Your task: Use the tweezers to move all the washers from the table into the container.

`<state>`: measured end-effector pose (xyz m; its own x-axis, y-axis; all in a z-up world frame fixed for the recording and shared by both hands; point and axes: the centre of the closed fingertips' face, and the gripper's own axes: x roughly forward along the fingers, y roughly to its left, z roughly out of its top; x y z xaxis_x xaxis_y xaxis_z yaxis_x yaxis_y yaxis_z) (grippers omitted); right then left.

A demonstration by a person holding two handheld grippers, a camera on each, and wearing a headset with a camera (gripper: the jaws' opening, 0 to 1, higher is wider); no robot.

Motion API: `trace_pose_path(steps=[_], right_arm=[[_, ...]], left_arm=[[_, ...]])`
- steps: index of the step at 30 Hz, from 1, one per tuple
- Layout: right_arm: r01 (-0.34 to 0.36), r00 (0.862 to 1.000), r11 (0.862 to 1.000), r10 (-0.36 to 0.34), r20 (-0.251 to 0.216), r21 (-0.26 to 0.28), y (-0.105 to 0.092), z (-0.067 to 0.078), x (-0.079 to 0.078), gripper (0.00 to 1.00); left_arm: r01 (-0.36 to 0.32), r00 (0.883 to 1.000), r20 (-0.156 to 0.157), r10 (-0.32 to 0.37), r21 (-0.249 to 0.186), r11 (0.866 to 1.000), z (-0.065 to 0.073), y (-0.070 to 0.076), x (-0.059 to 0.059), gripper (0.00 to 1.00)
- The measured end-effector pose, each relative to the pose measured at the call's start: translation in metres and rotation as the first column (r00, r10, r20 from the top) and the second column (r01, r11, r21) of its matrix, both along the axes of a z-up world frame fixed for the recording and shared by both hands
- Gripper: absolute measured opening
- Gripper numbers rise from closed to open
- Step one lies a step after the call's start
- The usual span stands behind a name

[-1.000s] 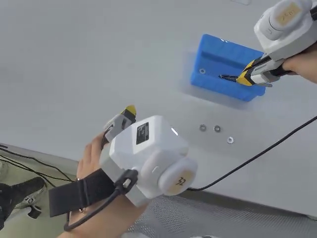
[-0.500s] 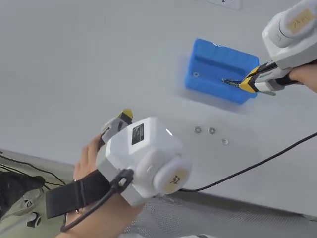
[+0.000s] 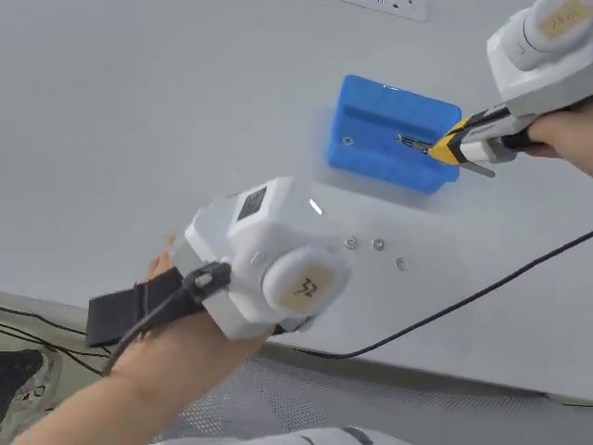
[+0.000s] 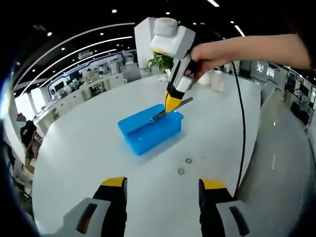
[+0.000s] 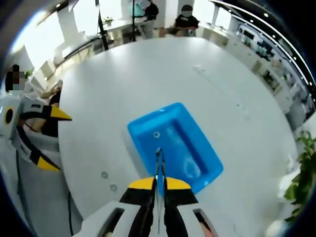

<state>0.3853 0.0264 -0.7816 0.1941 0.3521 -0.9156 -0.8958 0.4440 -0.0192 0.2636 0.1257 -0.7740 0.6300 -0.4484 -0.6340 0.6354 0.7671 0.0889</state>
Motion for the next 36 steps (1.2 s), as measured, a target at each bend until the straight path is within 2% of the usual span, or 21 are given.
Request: trace_pose_path(steps=[1, 2, 3, 5, 6, 8, 12, 13, 15, 19, 25, 27, 32, 36], right_arm=[[-0.003, 1.0, 1.0, 0.003, 0.003, -0.005, 0.001, -0.003, 0.005, 0.02], [-0.004, 1.0, 1.0, 0.004, 0.0, -0.009, 0.003, -0.007, 0.009, 0.02], [-0.006, 1.0, 1.0, 0.006, -0.005, -0.008, 0.005, -0.01, 0.012, 0.02], [-0.026, 0.999, 1.0, 0.027, -0.019, 0.005, 0.015, -0.018, 0.016, 0.02], [-0.036, 0.999, 0.999, 0.036, -0.038, -0.01, 0.015, -0.025, 0.017, 0.02], [-0.082, 0.996, 0.996, 0.08, -0.041, -0.039, 0.016, -0.039, 0.023, 0.02], [-0.096, 0.992, 0.994, 0.092, -0.09, -0.043, 0.018, -0.057, 0.022, 0.02], [-0.104, 0.991, 0.993, 0.099, -0.094, -0.051, 0.017, -0.061, 0.022, 0.02], [-0.109, 0.991, 0.992, 0.104, -0.089, -0.057, 0.015, -0.059, 0.019, 0.02], [-0.107, 0.99, 0.993, 0.102, -0.099, -0.045, 0.014, -0.063, 0.018, 0.02], [-0.111, 0.989, 0.993, 0.107, -0.104, -0.034, 0.015, -0.069, 0.018, 0.02], [-0.12, 0.988, 0.992, 0.116, -0.101, -0.034, 0.015, -0.075, 0.019, 0.03], [-0.077, 0.994, 0.997, 0.079, -0.075, 0.022, 0.018, -0.069, 0.021, 0.04], [0.015, 0.999, 0.995, -0.01, -0.048, 0.102, 0.012, -0.053, 0.024, 0.08]], left_arm=[[0.007, 1.0, -0.004, -0.007, -0.017, 1.0, 0.002, -0.003, 0.005, 0.53], [0.005, 1.0, -0.015, -0.006, -0.058, 0.998, 0.004, -0.009, 0.013, 0.52], [0.004, 1.0, -0.023, -0.006, -0.079, 0.997, 0.005, -0.012, 0.018, 0.5], [0.007, 1.0, -0.023, -0.008, -0.086, 0.996, 0.005, -0.017, 0.027, 0.48], [0.01, 1.0, -0.02, -0.012, -0.085, 0.996, 0.004, -0.019, 0.03, 0.48], [0.011, 1.0, -0.021, -0.013, -0.088, 0.996, 0.003, -0.022, 0.032, 0.47], [-0.001, 0.999, -0.05, -0.005, -0.121, 0.993, 0.0, -0.025, 0.029, 0.46], [0.002, 0.999, -0.051, -0.008, -0.118, 0.993, -0.001, -0.026, 0.028, 0.46], [0.015, 0.999, -0.036, -0.019, -0.103, 0.995, -0.002, -0.025, 0.028, 0.47], [0.034, 0.999, -0.022, -0.036, -0.089, 0.995, -0.002, -0.025, 0.031, 0.47], [0.057, 0.998, 0.004, -0.057, -0.071, 0.996, 0.005, -0.025, 0.046, 0.46], [0.068, 0.998, 0.018, -0.067, -0.06, 0.996, 0.009, -0.025, 0.052, 0.45], [0.119, 0.992, 0.035, -0.118, -0.03, 0.992, 0.015, -0.03, 0.072, 0.46], [0.197, 0.979, 0.046, -0.198, 0.021, 0.98, 0.023, -0.038, 0.082, 0.46]])
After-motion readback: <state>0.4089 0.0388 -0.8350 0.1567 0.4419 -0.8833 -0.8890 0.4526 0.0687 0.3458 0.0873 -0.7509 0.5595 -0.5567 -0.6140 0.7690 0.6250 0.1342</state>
